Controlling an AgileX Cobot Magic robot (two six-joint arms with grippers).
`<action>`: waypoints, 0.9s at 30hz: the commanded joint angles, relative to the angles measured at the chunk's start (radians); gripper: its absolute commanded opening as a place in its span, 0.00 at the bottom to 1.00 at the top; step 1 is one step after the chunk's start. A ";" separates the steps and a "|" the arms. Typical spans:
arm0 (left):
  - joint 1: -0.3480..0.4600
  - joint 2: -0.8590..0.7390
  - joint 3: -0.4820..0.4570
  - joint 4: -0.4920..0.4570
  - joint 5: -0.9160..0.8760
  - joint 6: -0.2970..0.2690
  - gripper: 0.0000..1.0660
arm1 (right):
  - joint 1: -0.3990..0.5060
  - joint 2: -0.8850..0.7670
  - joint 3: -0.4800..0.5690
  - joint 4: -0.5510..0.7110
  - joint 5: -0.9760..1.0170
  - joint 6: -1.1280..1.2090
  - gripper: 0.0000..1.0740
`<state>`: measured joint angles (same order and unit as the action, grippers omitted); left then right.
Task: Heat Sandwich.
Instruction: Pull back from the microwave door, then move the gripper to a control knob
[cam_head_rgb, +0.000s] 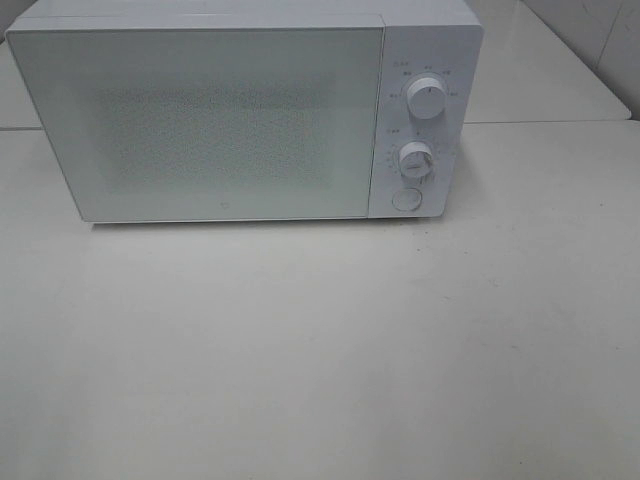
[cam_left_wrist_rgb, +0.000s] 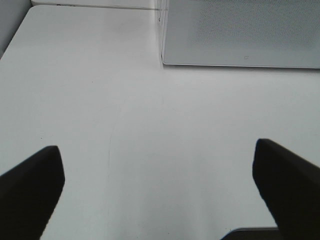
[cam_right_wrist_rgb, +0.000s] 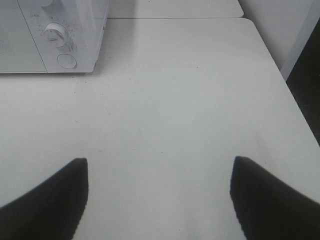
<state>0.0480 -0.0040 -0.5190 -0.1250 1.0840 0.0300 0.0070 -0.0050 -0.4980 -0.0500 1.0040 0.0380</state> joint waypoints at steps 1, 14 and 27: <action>-0.001 -0.024 0.004 -0.001 -0.014 -0.001 0.92 | -0.008 -0.027 0.002 0.005 -0.008 -0.007 0.70; -0.001 -0.024 0.004 -0.001 -0.014 -0.001 0.92 | -0.008 -0.027 0.002 0.004 -0.008 -0.006 0.69; -0.001 -0.024 0.004 -0.001 -0.014 -0.001 0.92 | -0.008 0.080 -0.069 -0.016 -0.088 0.005 0.69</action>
<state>0.0480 -0.0050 -0.5190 -0.1250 1.0840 0.0300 0.0070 0.0540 -0.5560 -0.0570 0.9470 0.0390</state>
